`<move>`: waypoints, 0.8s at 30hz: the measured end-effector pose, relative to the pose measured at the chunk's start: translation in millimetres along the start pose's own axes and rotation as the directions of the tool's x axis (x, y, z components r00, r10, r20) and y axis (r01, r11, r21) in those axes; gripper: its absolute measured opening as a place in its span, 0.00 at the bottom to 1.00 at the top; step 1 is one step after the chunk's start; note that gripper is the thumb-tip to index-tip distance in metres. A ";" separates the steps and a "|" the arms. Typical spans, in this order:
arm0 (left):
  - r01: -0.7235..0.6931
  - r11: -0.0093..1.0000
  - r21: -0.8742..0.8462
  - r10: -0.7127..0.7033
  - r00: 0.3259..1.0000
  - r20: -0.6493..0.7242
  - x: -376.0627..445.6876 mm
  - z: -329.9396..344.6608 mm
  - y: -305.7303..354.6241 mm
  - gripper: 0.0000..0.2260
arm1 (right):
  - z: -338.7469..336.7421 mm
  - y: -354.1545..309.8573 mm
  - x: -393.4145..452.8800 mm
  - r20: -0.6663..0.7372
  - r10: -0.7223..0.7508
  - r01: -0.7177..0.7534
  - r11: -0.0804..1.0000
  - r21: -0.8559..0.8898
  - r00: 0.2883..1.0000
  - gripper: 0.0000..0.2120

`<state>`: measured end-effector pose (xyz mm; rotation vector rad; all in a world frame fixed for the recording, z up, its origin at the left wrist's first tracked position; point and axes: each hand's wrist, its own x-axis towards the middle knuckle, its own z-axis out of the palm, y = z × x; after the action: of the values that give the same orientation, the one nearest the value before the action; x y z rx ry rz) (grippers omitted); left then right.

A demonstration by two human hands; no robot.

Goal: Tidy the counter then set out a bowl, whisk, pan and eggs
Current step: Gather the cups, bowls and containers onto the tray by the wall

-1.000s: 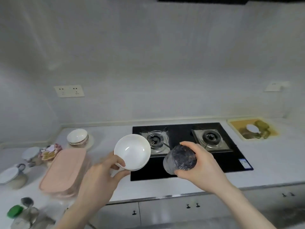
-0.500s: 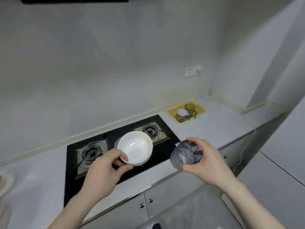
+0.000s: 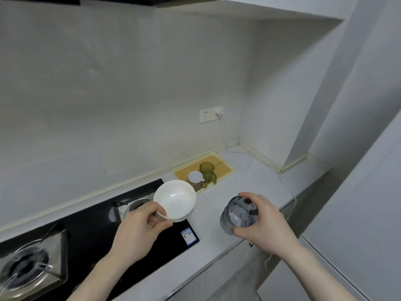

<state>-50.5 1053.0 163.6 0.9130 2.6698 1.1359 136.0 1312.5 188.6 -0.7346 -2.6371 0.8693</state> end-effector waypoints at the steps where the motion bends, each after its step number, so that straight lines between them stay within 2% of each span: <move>1: -0.001 1.000 0.003 0.001 1.000 -0.005 15.6 8.2 2.5 0.12 | -5.0 7.5 12.4 -0.002 0.000 0.000 1.000 -0.003 1.000 0.40; 7: 0.034 0.998 0.050 -0.033 0.999 -0.021 86.1 43.0 13.1 0.11 | -25.0 47.5 75.5 0.016 0.009 -0.009 1.000 -0.019 1.000 0.41; 12: 0.086 0.994 0.074 -0.081 0.995 -0.057 138.4 61.6 11.4 0.11 | -25.8 80.4 149.5 0.091 0.013 -0.013 1.000 -0.010 0.996 0.41; 20: 0.254 0.962 0.101 -0.237 0.959 -0.154 209.3 106.7 3.5 0.10 | 6.6 136.6 295.4 0.219 0.024 -0.035 0.998 0.048 0.975 0.45; 24: 0.320 0.943 0.091 -0.300 0.936 -0.186 230.5 128.0 -0.8 0.10 | 32.8 163.3 357.4 0.274 0.047 -0.049 0.999 0.002 0.961 0.43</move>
<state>-199.0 1262.2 102.6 0.3963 2.9080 1.0314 -113.4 1603.4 95.6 -0.7251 -2.8631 1.0654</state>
